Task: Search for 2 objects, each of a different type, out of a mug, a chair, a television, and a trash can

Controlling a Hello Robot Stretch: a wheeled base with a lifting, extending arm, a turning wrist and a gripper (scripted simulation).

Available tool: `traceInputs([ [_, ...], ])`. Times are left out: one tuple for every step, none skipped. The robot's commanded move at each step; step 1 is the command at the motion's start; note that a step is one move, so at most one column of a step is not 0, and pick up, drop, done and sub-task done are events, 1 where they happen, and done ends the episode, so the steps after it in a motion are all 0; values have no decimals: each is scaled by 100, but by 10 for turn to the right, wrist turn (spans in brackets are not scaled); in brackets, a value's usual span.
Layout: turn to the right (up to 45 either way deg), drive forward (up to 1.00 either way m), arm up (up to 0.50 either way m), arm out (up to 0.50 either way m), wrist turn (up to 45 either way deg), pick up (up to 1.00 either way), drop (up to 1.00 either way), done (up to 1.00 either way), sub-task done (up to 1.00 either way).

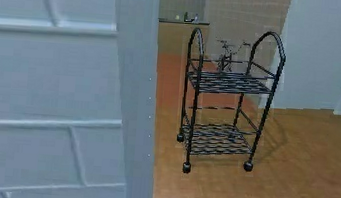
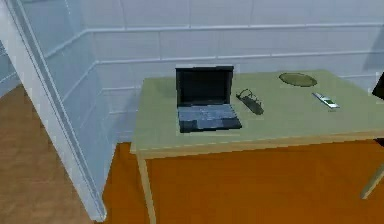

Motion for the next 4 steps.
traceInputs([
  [-450, 0, 0, 0, 0, 0, 0, 0, 0],
  [-450, 0, 0, 0, 0, 0, 0, 0, 0],
  [-450, 0, 0, 0, 0, 0, 0, 0, 0],
  [-330, 0, 0, 0, 0, 0, 0, 0, 0],
])
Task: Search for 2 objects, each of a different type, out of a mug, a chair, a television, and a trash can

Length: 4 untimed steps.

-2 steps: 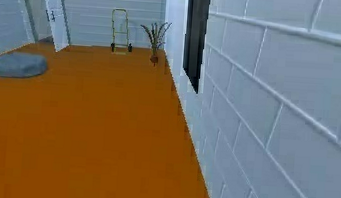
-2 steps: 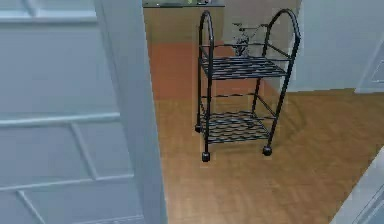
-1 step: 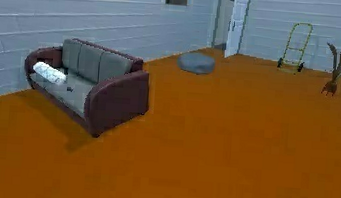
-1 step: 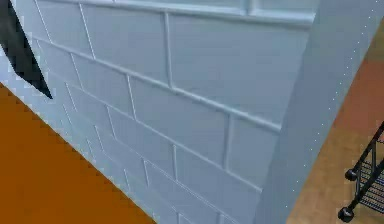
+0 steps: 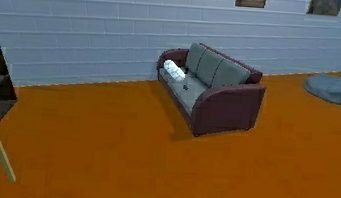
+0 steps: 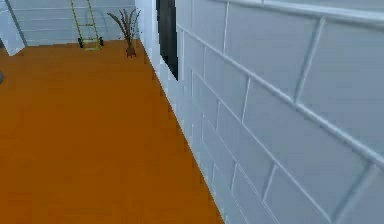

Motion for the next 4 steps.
traceInputs([
  [0, 10, 0, 0, 0, 0, 0, 0, 0],
  [-450, 0, 0, 0, 0, 0, 0, 0, 0],
  [-360, 0, 0, 0, 0, 0, 0, 0, 0],
  [0, 20, 0, 0, 0, 0, 0, 0, 0],
])
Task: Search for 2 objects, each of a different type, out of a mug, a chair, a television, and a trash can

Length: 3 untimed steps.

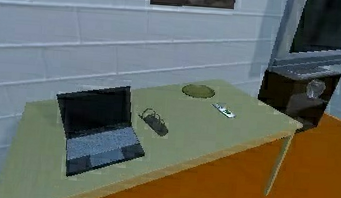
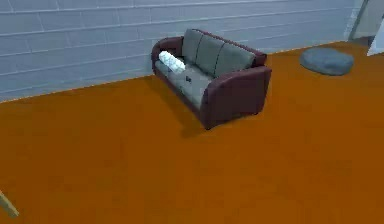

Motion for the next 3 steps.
traceInputs([
  [-450, 0, 0, 0, 0, 0, 0, 0, 0],
  [-390, 0, 0, 0, 0, 0, 0, 0, 0],
  [0, 55, 0, 0, 0, 0, 0, 0, 0],
])
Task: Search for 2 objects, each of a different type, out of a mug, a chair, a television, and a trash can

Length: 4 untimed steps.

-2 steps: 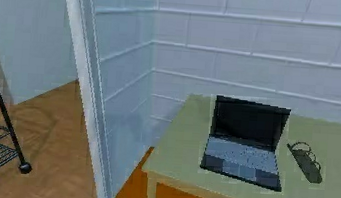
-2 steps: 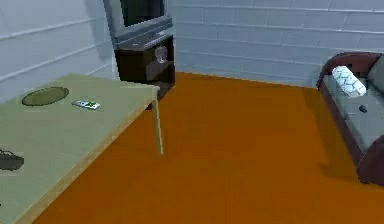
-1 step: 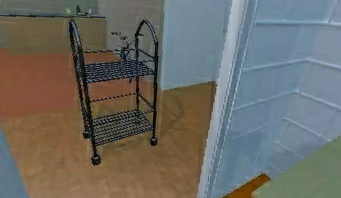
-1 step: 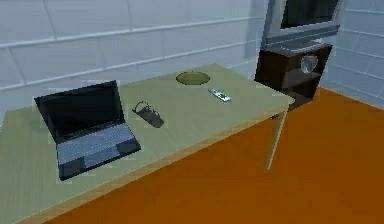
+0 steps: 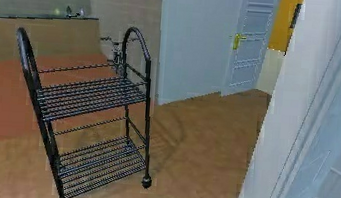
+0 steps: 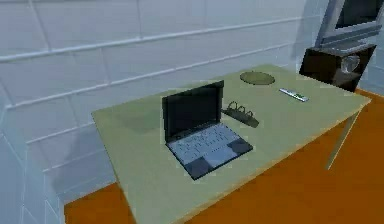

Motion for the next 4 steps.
traceInputs([
  [-300, 0, 0, 0, 0, 0, 0, 0, 0],
  [0, 30, 0, 0, 0, 0, 0, 0, 0],
  [-450, 0, 0, 0, 0, 0, 0, 0, 0],
  [0, 65, 0, 0, 0, 0, 0, 0, 0],
])
